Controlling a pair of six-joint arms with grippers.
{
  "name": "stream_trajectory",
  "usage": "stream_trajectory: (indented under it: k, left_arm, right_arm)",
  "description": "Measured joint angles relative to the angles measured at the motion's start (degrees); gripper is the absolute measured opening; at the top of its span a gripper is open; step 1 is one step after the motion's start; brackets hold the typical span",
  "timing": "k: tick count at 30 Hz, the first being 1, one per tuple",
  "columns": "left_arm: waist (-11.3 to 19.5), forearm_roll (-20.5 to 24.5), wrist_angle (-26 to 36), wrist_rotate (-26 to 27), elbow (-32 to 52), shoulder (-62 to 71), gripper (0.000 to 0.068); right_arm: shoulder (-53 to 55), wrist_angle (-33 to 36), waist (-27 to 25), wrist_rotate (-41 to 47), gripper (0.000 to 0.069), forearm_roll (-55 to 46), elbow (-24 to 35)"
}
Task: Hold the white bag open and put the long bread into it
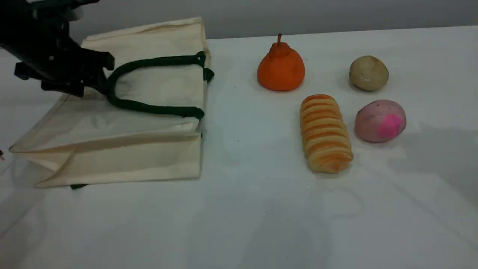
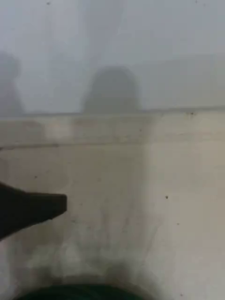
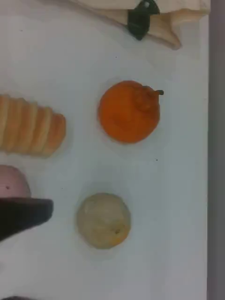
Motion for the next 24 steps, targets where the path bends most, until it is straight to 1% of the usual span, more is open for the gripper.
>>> stream_trajectory:
  k: [6, 10, 14, 16, 21, 24]
  left_arm:
    - [-1.37, 0.13, 0.66, 0.19, 0.00, 0.00, 0.0417]
    - [-3.68, 0.19, 2.27, 0.19, 0.00, 0.00, 0.0417]
    - [-5.61, 0.19, 1.18, 0.24, 0.00, 0.00, 0.0417]
    - [-5.70, 0.19, 1.67, 0.24, -0.84, -0.05, 0.0417]
    - [-5.70, 0.19, 5.86, 0.30, -3.06, -1.68, 0.0417]
    - [-5.70, 0.19, 6.49, 0.24, -4.07, -3.00, 0.0417]
  right_arm:
    - [0.00, 0.00, 0.00, 0.00, 0.0337, 0.14, 0.00]
    - [0.07, 0.03, 0.00, 0.00, 0.0337, 0.14, 0.00]
    - [0.70, 0.23, 0.00, 0.00, 0.0337, 0.14, 0.00]
    - [0.70, 0.23, 0.00, 0.00, 0.0337, 0.14, 0.00]
    - [0.70, 0.36, 0.00, -0.06, 0.0337, 0.14, 0.00]
    - [0.70, 0.36, 0.00, -0.06, 0.0337, 0.14, 0.00]
